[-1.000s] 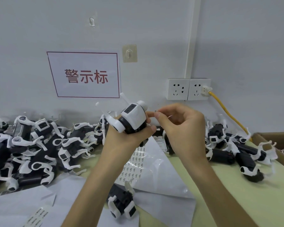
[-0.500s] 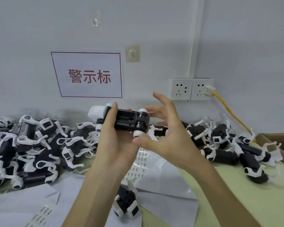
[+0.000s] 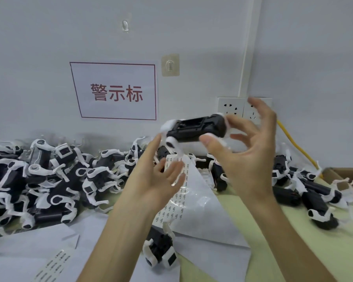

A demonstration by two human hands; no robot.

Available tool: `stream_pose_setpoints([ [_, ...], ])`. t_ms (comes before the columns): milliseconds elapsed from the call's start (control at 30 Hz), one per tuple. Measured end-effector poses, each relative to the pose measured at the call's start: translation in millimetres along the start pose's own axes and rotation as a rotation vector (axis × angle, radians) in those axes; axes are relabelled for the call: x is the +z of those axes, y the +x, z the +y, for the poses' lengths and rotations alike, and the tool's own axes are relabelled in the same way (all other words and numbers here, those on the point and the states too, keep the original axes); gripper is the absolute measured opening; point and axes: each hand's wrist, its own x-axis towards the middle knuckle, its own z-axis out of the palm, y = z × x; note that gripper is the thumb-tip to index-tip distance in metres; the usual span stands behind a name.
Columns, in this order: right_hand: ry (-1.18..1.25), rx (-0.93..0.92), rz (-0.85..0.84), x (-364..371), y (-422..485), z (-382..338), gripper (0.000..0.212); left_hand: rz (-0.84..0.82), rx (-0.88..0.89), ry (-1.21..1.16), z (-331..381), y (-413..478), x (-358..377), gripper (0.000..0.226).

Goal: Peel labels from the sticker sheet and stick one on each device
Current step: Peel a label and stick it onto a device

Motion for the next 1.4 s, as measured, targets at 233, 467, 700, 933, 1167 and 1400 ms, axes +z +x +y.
stream_pose_setpoints([
  [233, -0.059, 0.205, -0.384, -39, 25, 0, 0.103, -0.257, 0.641, 1.197, 20, -4, -9, 0.07],
  [467, 0.074, 0.147, -0.365, -30, 23, -9, 0.079, -0.478, 0.484, 1.179, 6, -4, -4, 0.022],
  [700, 0.216, 0.129, -0.149, -28, 27, -22, 0.018, -0.35, 0.389, 0.744, -2, 2, -2, 0.038],
  [933, 0.176, 0.352, -0.412, -17, 19, -22, 0.017, -0.33, 0.372, 0.643, -6, 3, 1, 0.053],
  [1167, 0.159, 0.341, -0.331, -6, 12, -24, 0.006, -0.326, 0.455, 0.755, -13, 4, 4, 0.04],
  [1400, 0.14, 0.337, -0.221, 2, 4, -26, 0.015, -0.289, 0.568, 0.832, -20, 1, 10, 0.036],
])
